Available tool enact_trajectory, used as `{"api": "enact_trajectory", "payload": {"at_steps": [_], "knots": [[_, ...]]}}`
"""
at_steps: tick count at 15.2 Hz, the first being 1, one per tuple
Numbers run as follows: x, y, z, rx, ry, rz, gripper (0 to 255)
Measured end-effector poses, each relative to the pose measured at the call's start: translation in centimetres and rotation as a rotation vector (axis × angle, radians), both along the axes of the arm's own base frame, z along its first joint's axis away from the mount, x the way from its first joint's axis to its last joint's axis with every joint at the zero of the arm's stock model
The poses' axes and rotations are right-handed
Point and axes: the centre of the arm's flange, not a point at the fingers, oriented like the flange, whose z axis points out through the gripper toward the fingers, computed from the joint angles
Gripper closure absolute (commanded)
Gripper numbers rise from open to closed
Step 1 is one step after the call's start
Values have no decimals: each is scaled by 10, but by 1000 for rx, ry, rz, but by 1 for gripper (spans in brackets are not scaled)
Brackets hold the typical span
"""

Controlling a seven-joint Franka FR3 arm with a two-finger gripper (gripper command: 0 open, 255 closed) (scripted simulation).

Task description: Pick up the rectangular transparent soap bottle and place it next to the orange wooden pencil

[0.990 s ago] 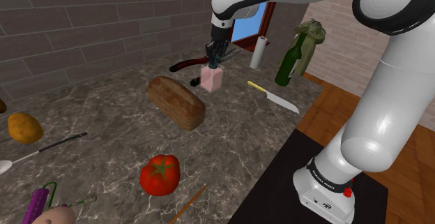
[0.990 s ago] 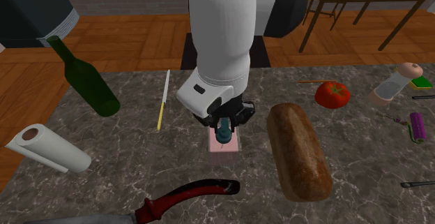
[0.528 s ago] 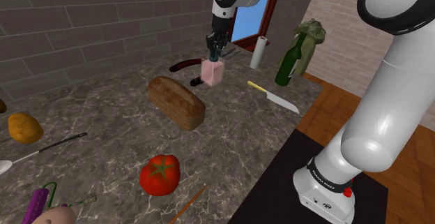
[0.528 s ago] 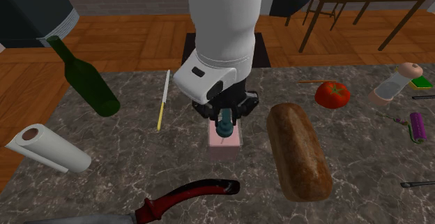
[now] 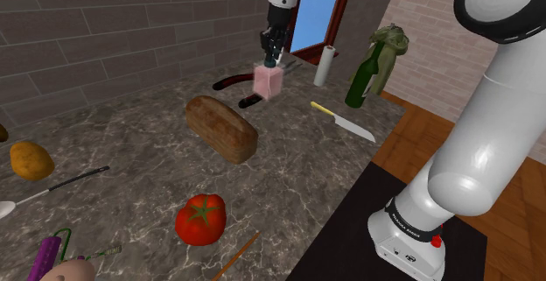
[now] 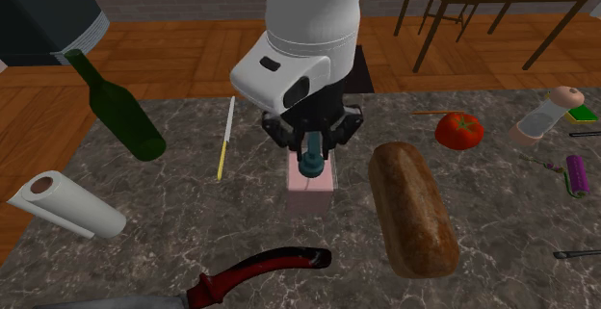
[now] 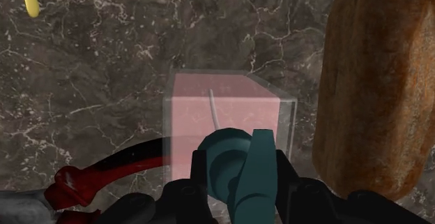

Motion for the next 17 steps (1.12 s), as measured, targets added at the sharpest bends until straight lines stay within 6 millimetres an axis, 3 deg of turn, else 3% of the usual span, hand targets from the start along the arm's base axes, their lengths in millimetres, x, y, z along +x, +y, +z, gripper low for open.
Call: {"api": "enact_trajectory", "payload": {"at_steps": [17], "knots": [[0,-1,89,0,0,0,255]]}}
